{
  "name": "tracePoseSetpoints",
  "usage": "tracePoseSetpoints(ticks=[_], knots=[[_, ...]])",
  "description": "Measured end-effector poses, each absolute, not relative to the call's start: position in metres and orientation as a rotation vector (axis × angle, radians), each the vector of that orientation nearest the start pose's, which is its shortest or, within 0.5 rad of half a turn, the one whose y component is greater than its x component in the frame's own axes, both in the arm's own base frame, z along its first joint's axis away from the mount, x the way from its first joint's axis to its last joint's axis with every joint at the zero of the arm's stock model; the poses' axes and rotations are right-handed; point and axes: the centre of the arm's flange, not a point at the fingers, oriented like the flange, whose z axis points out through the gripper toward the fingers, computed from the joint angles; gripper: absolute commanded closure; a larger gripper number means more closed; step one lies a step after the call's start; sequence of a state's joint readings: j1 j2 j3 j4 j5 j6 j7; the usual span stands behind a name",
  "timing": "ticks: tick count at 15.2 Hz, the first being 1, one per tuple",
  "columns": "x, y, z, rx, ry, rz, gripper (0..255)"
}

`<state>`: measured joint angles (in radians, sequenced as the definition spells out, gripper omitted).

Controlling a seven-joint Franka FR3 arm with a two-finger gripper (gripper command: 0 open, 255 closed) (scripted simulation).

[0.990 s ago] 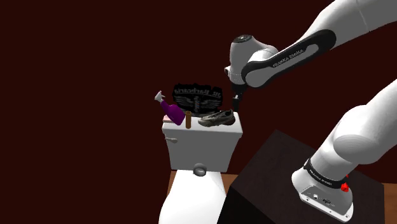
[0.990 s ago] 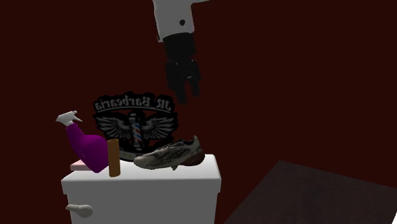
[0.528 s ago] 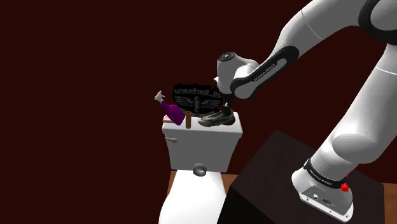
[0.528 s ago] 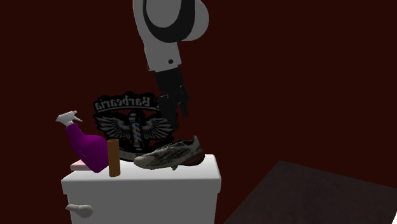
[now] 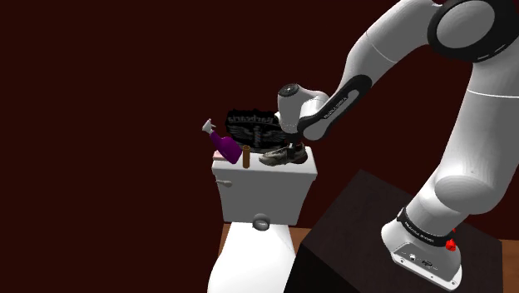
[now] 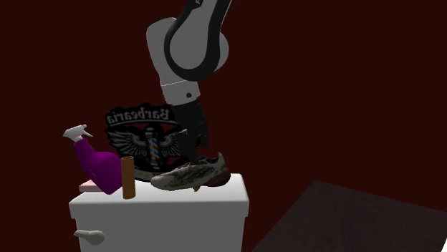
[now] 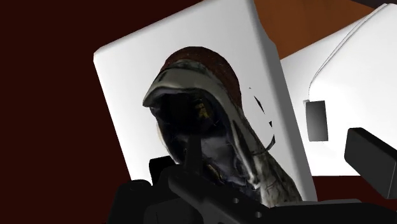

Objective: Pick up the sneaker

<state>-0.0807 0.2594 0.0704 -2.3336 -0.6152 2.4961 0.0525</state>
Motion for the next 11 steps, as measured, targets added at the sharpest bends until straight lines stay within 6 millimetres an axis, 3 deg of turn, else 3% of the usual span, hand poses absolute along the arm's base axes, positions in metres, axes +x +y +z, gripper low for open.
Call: tracePoseSetpoints(ticks=[2,3,11], knots=[[0.5080,-0.0015,0.2074,-3.378,-0.772,0.142,0],[0.5080,-0.0015,0.2053,-3.378,-0.772,0.142,255],[0.5087,-0.0005,0.2054,-3.379,-0.773,0.135,255]])
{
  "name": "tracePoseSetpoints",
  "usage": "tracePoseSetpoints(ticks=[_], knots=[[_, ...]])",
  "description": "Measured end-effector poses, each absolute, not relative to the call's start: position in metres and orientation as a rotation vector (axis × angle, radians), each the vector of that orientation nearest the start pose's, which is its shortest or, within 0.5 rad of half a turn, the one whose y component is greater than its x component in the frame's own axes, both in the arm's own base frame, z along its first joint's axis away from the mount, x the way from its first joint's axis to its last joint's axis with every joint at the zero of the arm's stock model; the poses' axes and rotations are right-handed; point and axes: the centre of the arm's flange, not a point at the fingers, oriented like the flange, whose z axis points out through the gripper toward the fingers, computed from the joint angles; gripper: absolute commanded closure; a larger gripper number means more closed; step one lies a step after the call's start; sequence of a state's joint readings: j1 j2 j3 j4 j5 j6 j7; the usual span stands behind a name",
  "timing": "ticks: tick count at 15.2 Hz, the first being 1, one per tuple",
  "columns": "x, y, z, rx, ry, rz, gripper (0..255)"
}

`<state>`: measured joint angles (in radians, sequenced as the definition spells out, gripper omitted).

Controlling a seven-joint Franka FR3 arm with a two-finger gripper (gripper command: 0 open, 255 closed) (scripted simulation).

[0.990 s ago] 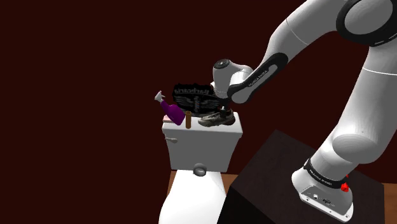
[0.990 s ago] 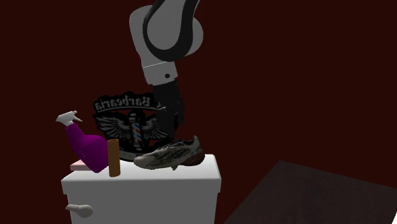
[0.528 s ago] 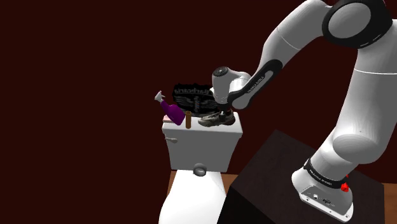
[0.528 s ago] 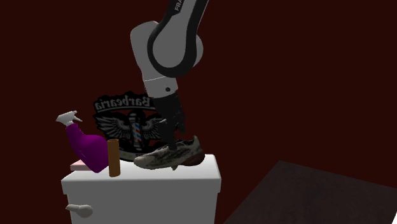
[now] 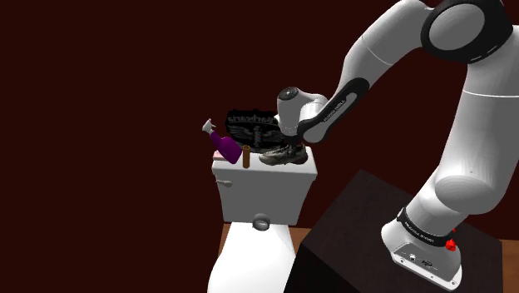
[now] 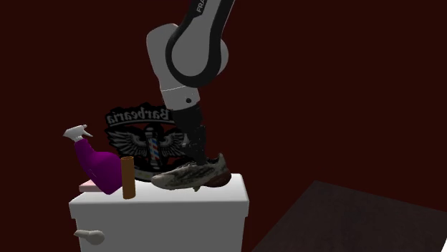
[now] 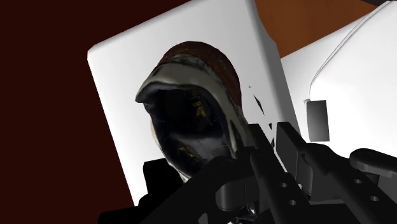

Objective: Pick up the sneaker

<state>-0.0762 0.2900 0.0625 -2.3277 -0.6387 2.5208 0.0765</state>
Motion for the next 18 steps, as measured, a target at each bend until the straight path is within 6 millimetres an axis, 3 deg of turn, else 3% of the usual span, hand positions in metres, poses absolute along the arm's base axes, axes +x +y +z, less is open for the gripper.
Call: tracePoseSetpoints(ticks=[4,18], knots=[[0.508,-0.001,0.209,-3.378,-0.773,0.140,255],[0.507,-0.001,0.279,-3.377,-0.773,0.144,255]])
